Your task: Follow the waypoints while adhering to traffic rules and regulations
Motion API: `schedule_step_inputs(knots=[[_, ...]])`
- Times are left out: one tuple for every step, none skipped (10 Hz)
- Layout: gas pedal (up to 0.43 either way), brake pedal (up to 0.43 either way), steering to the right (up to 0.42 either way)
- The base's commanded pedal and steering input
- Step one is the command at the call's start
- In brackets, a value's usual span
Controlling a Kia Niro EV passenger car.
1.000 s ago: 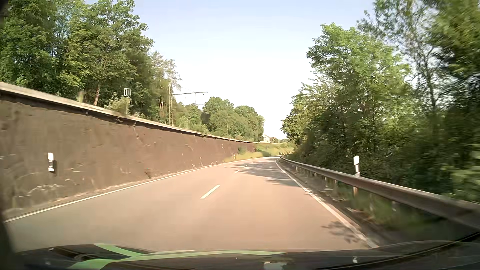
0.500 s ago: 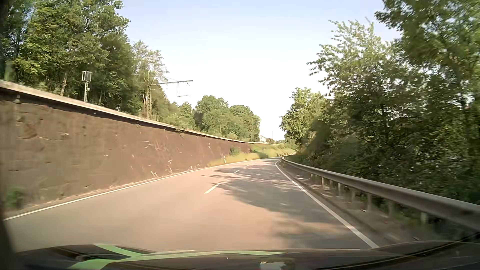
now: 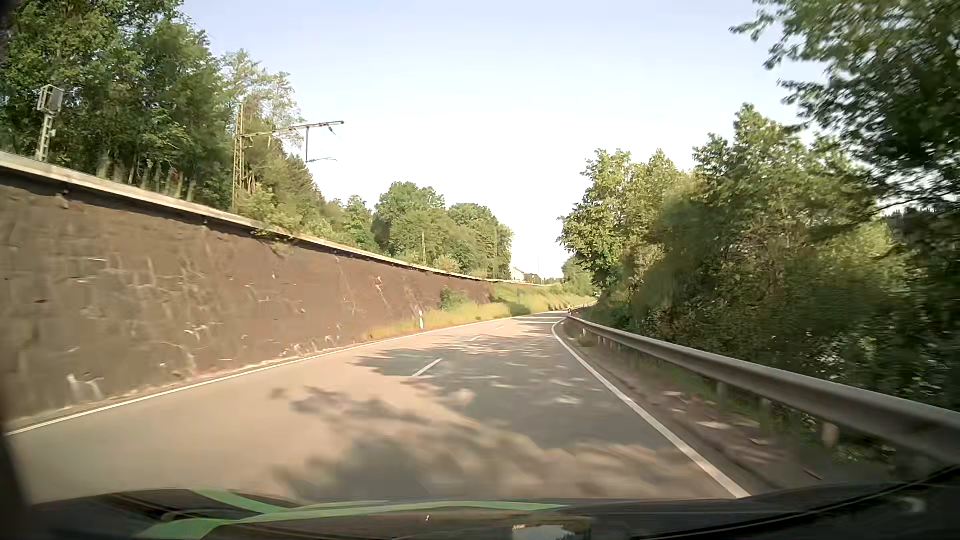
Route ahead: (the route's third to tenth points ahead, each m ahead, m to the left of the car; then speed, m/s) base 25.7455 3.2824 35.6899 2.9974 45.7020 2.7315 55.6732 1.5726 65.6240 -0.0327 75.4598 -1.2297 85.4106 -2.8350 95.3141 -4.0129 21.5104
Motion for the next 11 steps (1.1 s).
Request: schedule_step_inputs(knots=[[0.087,0.0,0.006],[0.087,0.0,0.006],[0.098,0.0,0.006],[0.11,0.0,0.006],[0.118,0.0,0.008],[0.13,0.0,0.009],[0.13,0.0,0.011],[0.13,0.0,0.013],[0.118,0.0,0.013],[0.11,0.0,0.013],[0.098,0.0,0.013]])
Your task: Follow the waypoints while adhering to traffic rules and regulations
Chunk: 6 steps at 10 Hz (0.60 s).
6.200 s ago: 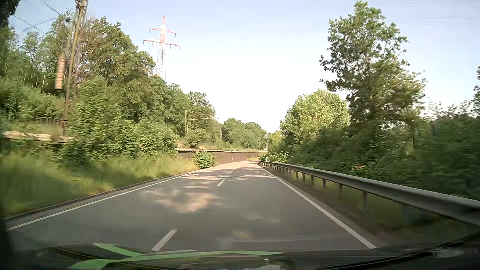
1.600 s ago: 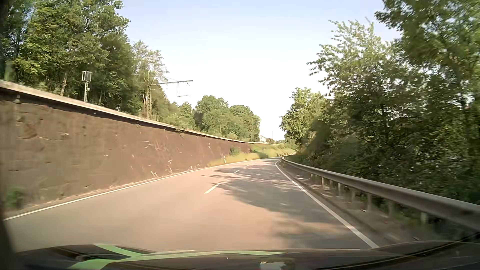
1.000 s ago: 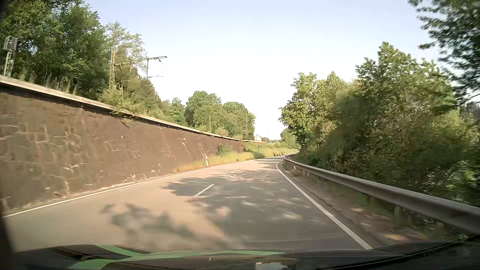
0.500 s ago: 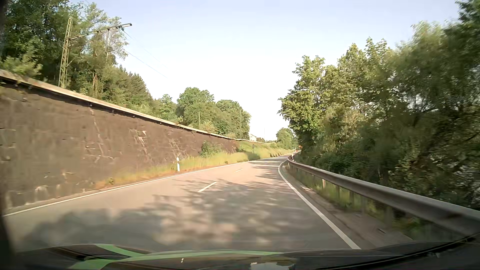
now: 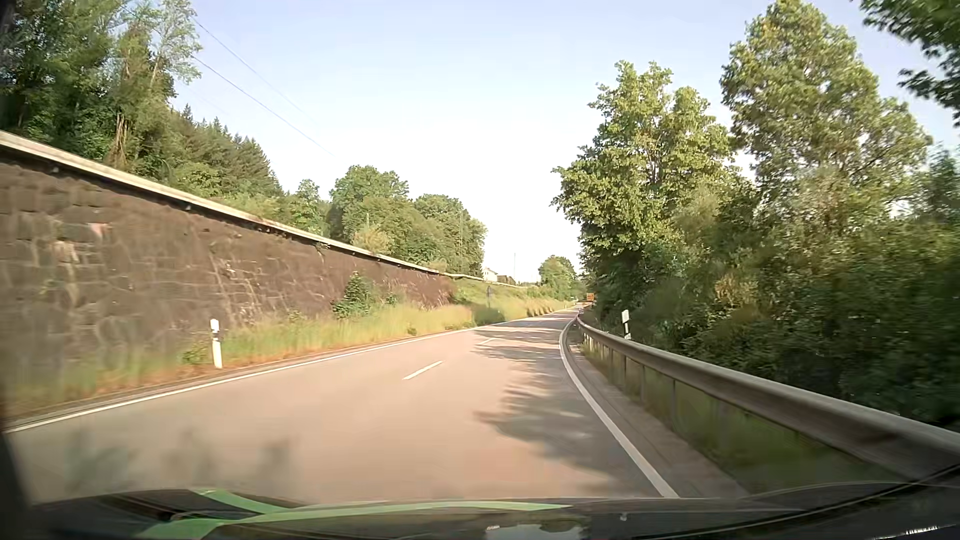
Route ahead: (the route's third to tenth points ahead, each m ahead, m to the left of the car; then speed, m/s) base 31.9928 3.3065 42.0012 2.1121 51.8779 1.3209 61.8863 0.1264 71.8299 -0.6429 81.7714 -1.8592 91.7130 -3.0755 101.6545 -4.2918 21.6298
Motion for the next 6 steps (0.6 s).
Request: schedule_step_inputs(knots=[[0.098,0.0,0.011],[0.098,0.0,0.01],[0.11,0.0,0.01],[0.11,0.0,0.01],[0.118,0.0,0.01],[0.138,0.0,0.01]])
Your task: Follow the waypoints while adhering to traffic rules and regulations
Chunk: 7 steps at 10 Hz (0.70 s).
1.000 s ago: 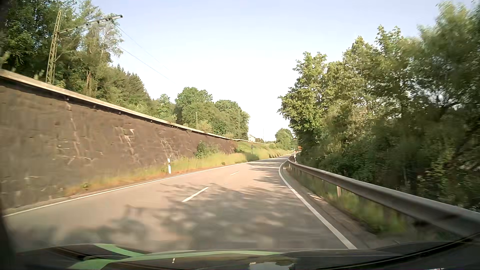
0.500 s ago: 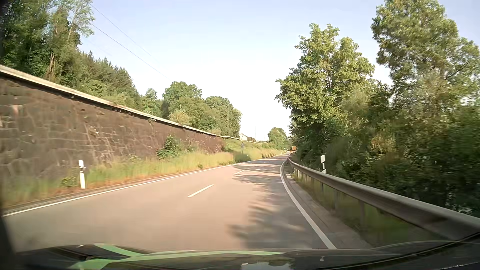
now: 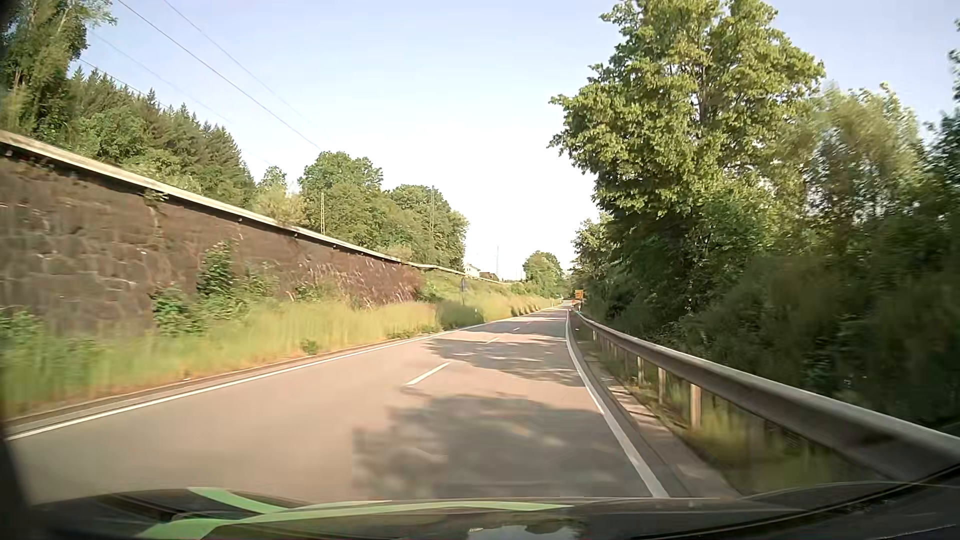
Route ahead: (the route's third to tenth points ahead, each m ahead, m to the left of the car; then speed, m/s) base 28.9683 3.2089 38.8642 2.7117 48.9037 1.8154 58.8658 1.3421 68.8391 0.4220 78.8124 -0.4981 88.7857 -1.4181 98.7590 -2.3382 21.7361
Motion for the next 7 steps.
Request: schedule_step_inputs(knots=[[0.15,0.0,0.01],[0.157,0.0,0.01],[0.169,0.0,0.01],[0.169,0.0,0.011],[0.169,0.0,0.011],[0.169,0.0,0.012],[0.169,0.0,0.012]])
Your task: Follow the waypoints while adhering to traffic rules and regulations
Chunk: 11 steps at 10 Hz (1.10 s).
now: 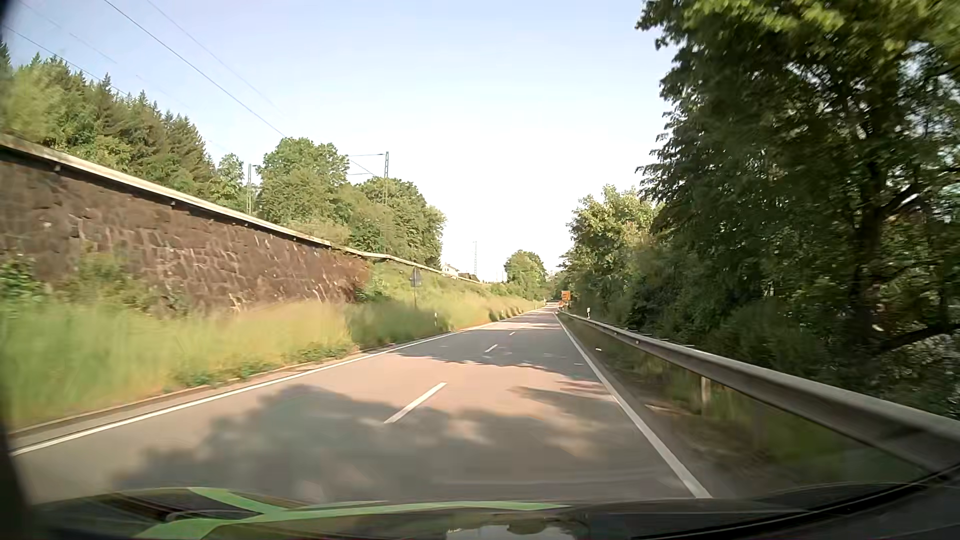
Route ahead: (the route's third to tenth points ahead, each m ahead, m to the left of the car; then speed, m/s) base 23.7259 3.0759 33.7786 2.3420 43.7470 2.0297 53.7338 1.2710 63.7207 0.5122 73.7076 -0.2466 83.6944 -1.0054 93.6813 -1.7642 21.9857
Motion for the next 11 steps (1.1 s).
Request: schedule_step_inputs(knots=[[0.169,0.0,0.012],[0.169,0.0,0.011],[0.169,0.0,0.012],[0.169,0.0,0.011],[0.177,0.0,0.011],[0.177,0.0,0.012],[0.177,0.0,0.012],[0.177,0.0,0.011],[0.177,0.0,0.011],[0.177,0.0,0.009],[0.177,0.0,0.005]])
